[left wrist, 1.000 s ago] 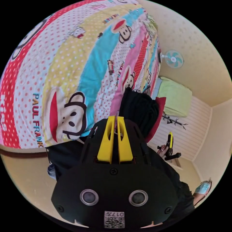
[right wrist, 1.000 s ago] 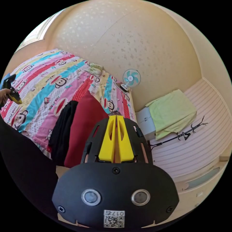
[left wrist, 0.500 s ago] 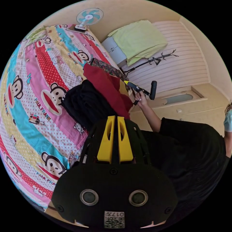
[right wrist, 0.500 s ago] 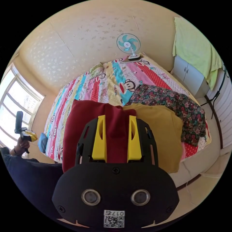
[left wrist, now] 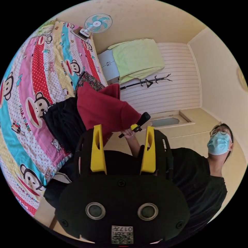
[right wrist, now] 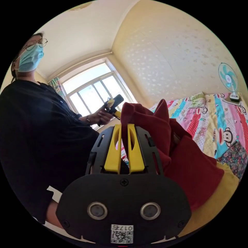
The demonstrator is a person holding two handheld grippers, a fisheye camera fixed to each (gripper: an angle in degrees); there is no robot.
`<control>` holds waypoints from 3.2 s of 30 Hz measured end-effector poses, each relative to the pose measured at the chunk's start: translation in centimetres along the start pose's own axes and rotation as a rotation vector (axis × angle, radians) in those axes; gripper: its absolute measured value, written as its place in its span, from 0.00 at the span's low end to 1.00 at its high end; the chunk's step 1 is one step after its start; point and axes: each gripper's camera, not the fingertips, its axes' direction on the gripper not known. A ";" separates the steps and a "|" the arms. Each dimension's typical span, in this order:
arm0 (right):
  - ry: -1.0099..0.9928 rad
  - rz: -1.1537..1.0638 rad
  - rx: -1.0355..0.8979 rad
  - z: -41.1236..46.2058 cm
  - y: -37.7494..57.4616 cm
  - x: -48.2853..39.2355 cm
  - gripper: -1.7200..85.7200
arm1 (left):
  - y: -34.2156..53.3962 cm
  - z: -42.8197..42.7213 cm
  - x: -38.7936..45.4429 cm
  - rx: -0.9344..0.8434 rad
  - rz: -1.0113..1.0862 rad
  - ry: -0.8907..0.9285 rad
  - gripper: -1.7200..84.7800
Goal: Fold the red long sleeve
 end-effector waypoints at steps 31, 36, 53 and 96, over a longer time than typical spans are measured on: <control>-0.081 -0.325 0.291 -14.9 -0.7 -7.6 0.03 | 2.0 -2.2 9.2 -0.091 0.799 0.598 0.07; -0.055 -0.406 0.345 -14.2 -2.1 -8.2 0.02 | 5.9 -10.5 17.3 -0.038 1.196 0.639 0.07; -0.160 -0.180 0.119 6.2 -10.9 -5.5 0.16 | 14.3 -14.4 23.4 -0.123 1.478 1.384 0.07; 0.507 -0.352 0.652 17.0 -25.7 -40.7 0.07 | 22.9 -42.6 32.9 1.076 0.639 -0.306 0.07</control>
